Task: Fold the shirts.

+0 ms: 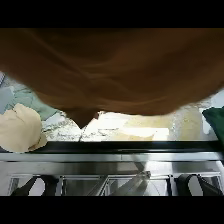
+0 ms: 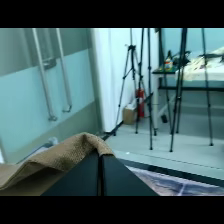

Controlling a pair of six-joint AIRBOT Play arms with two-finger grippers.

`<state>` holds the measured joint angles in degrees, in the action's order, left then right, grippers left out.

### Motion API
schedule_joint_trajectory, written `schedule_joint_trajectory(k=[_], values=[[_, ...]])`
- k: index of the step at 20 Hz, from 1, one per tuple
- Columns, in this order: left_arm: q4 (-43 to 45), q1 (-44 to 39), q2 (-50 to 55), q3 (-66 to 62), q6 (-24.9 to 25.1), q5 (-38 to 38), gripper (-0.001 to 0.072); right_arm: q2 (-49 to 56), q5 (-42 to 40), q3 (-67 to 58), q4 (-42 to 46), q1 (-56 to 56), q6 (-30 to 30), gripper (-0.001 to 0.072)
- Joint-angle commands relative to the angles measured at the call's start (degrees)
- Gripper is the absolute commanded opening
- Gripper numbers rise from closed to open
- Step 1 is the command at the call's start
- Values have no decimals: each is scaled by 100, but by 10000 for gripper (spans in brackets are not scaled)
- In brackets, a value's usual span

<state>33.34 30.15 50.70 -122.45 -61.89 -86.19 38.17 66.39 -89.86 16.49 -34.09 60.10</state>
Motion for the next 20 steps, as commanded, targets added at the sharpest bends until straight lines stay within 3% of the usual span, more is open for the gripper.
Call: schedule_joint_trajectory(k=[1, 3, 6, 9, 13, 16, 17, 18, 19, 20], values=[[-525, -39, 616, -894, 98, -63, 20, 0, 334, -57, 295, -151, 385, 20], [-761, -597, 1088, -76, 289, -302, 21, 72, 389, 651, 302, -114, 378, 21], [-131, -1659, 1899, 1705, 730, -79, 21, 282, 87, 2277, 363, 332, 109, 21], [673, -2433, 3287, 2479, 1045, 531, 21, 839, -1012, 3825, 955, 1025, -188, 21], [890, -2994, 5678, 1397, 1029, 997, 21, 2476, -2999, 4481, 1034, 1729, -988, 20], [894, -3095, 6848, -52, 586, 855, 15, 3556, -3307, 3941, 684, 1775, -1362, 23], [894, -3067, 6902, -92, 581, 946, 26, 3810, -3163, 3744, 686, 1740, -1360, 153], [894, -3005, 6817, 83, 577, 1062, 290, 3960, -2914, 3591, 686, 1668, -1357, 366], [896, -2887, 6636, 363, 560, 1154, 556, 4033, -2570, 3458, 688, 1563, -1360, 384], [918, -2706, 6395, 684, 511, 1226, 715, 4022, -2317, 3394, 708, 1438, -1360, 383]])
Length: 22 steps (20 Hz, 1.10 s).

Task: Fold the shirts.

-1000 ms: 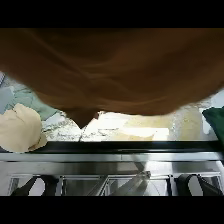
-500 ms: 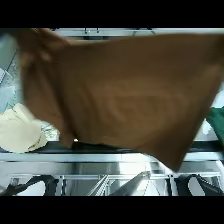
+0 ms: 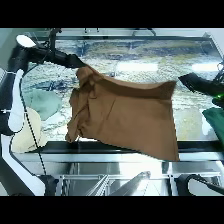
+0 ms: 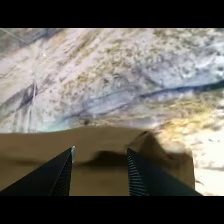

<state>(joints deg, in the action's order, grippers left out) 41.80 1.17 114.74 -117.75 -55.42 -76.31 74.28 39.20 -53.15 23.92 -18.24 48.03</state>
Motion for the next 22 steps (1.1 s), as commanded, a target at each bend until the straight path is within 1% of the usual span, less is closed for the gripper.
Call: schedule_joint_trajectory(k=[1, 3, 4, 6, 7, 8, 9, 12, 14, 16, 17, 18, 19, 21, 22], values=[[70, 413, -210, 437, -221, 184, 716, 350, 638, -291, -35, -313, -149, 384], [70, 927, -520, 739, -435, -302, 715, 273, 1158, -291, 90, -660, -83, 383], [68, 1174, -634, 896, -621, -636, 714, 278, 1416, -291, 308, -826, 118, 383], [68, 1596, -822, 1379, -852, -1198, 714, 308, 1663, -291, 1220, -1051, 614, 383], [68, 1759, -907, 1716, -872, -1268, 713, 341, 1661, -291, 1626, -1086, 809, 383], [66, 1862, -973, 2048, -872, -1220, 714, 400, 1659, -291, 1908, -1084, 918, 383], [57, 1928, -1005, 2345, -872, -1093, 713, 483, 1663, -291, 1939, -1080, 929, 383], [31, 1838, -1003, 2986, -837, -393, 713, 841, 1611, -308, 1716, -1021, 1075, 382], [31, 1690, -1001, 3171, -761, 151, 705, 1078, 1574, -313, 1508, -1023, 1075, 382], [28, 1556, -911, 3187, -761, 452, 702, 1276, 1502, -313, 1443, -1023, 1075, 382], [35, 1499, -767, 3086, -765, 417, 701, 1357, 1484, -315, 1443, -1023, 1075, 382], [72, 1451, -597, 2957, -767, 321, 613, 1414, 1482, -313, 1443, -1023, 1073, 382], [70, 1410, -382, 2774, -774, 188, 553, 1449, 1480, -313, 1447, -1023, 1069, 382], [85, 1338, 46, 2356, -962, -37, 555, 1445, 1467, -332, 1445, -1023, 1032, 382], [251, 1338, 236, 2140, -1145, -179, 555, 1445, 1469, -380, 1445, -1023, 1032, 382]])
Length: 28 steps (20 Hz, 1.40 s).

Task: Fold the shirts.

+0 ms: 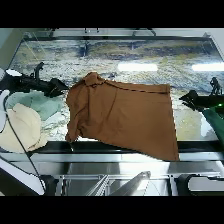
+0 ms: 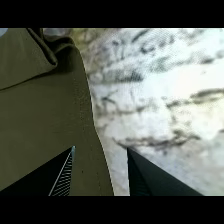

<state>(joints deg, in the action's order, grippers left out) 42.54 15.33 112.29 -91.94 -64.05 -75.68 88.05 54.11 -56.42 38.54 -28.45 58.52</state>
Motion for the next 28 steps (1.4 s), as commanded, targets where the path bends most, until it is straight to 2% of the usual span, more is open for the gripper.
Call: schedule_joint_trajectory(k=[1, 3, 4, 9, 12, 13, 14, 15, 18, 26, 28], values=[[603, -79, 645, -667, -570, -415, 555, 68, -4, -127, -15, -2, -17, 382], [1530, -79, 892, -1088, -1106, -868, 556, 68, 24, -308, -17, -4, -17, 383], [1692, -79, 968, -1215, -1165, -1071, 556, 68, 37, -420, -17, 0, -17, 382], [791, -319, 1137, -1272, -1128, -1180, 554, 284, 39, -916, -17, 4, 17, 382], [304, -636, 1377, -1272, -885, -1543, 542, 656, 55, -1150, -20, 11, 140, 382], [240, -717, 1440, -1272, -796, -1593, 350, 787, 103, -1222, -20, 13, 155, 382], [251, -758, 1449, -1272, -601, -1582, 44, 927, 162, -1294, -17, 35, 155, 382], [238, -756, 1425, -1276, -472, -1528, 13, 1045, 201, -1344, -15, 74, 155, 382], [240, -584, 1320, -1471, -487, -1449, 15, 1423, 216, -1580, -17, 295, 162, 382], [240, -365, 1311, -2063, -649, -1864, 14, 2492, 387, -2715, 544, 1147, 929, 364], [243, -365, 1311, -2072, -649, -1875, 14, 2608, 424, -2931, 584, 1209, 951, 364]])
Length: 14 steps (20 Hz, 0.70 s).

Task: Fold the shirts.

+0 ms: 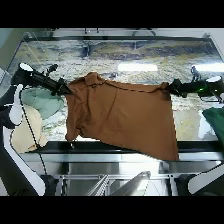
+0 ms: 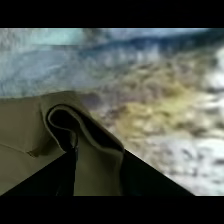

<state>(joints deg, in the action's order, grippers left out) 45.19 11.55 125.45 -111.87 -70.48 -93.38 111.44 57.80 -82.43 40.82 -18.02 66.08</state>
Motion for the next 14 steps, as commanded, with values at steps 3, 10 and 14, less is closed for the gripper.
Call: schedule_joint_trajectory(k=[3, 10, 14], values=[[-22, 13, -4, -79, -7, -111, 14, 295, 11, -592, 361, 192, 188, 364], [-33, 15, -11, -87, -4, -98, 14, 284, 284, -791, 293, 205, 214, 23], [-35, 122, -649, -87, 111, -107, 12, -310, 901, -903, 254, 105, -98, 22]])
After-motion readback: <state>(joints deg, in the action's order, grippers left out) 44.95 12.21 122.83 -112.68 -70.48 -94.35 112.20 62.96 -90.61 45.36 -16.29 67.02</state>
